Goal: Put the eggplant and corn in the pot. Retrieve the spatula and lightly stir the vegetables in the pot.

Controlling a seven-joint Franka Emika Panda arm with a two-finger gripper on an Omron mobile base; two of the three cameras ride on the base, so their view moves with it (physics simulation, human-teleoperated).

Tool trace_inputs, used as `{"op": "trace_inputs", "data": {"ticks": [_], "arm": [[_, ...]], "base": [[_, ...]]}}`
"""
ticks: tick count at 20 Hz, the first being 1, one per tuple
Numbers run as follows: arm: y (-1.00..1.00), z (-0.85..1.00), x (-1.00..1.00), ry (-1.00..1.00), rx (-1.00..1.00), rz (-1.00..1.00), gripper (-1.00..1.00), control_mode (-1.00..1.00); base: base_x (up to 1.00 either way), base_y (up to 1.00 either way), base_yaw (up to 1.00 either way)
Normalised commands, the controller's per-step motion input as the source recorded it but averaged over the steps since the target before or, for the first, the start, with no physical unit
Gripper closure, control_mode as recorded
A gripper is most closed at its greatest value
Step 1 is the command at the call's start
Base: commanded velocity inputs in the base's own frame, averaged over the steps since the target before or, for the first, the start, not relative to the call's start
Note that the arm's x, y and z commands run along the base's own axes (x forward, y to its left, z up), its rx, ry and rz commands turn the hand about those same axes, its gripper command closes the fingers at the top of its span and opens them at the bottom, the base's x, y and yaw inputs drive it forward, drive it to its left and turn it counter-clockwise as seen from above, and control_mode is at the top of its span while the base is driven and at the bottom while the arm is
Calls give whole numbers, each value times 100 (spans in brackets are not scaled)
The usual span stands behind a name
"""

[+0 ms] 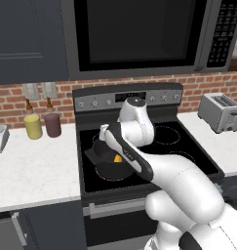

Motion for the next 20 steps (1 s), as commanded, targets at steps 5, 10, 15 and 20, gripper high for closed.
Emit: {"op": "trace_inputs", "data": {"ticks": [5,10,15,20], "arm": [[5,-43,14,0,-2,0,100,-100],[0,-39,15,-1,-1,0,100,-100],[0,-29,17,-4,0,0,100,-100],[0,-17,21,-5,0,0,100,-100]], "base": [[0,0,0],[0,0,0],[0,0,0],[0,0,0]]}}
